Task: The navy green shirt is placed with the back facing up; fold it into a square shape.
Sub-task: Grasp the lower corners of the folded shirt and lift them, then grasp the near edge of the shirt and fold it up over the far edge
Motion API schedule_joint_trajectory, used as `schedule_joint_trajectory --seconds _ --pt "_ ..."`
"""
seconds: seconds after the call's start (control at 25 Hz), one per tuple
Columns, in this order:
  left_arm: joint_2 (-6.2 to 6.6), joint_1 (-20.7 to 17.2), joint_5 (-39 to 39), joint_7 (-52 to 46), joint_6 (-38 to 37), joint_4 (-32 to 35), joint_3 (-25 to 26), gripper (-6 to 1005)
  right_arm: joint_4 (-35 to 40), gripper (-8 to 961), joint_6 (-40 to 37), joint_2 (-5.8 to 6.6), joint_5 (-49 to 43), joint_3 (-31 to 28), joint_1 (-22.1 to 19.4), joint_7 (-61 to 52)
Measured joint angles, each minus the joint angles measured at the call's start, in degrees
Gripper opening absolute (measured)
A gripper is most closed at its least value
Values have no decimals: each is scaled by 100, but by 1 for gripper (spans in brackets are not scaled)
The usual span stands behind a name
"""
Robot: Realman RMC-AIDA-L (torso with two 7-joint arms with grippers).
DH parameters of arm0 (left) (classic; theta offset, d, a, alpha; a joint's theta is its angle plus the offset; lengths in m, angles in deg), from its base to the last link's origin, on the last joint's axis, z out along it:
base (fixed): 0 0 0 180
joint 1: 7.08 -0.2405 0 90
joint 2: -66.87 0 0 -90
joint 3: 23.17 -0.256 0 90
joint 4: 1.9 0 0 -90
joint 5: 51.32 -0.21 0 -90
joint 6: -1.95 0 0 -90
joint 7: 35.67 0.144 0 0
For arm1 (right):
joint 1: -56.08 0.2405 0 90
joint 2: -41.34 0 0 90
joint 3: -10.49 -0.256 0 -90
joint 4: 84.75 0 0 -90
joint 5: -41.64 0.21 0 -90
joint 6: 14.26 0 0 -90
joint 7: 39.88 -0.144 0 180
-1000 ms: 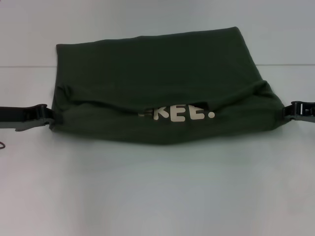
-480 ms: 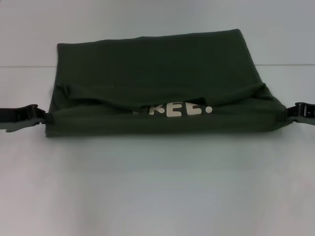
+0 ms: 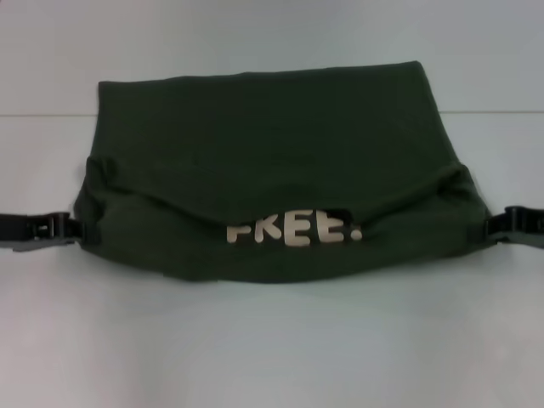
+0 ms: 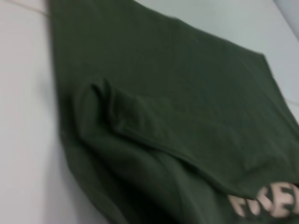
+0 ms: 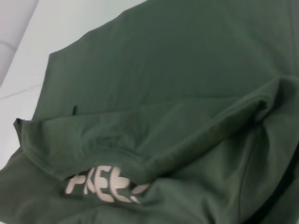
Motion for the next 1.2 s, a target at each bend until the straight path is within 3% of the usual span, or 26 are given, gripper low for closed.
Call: schedule_joint_trajectory --seconds 0.28,0.64,0.84,1.2 --pt "0 -372 3 54 -1057 487 89 1 5 45 -1002 14 0 -110 -197 -33" --pt "89 -733 -215 325 -2139 582 330 1 52 45 -2090 83 -45 -297 -819 1" --pt "32 -961 -362 399 -2763 809 439 1 89 45 -2432 119 -48 -286 -1055 51" --pt "-3 -1075 -442 745 -3403 832 598 1 197 44 -3061 35 15 -442 -1419 425"
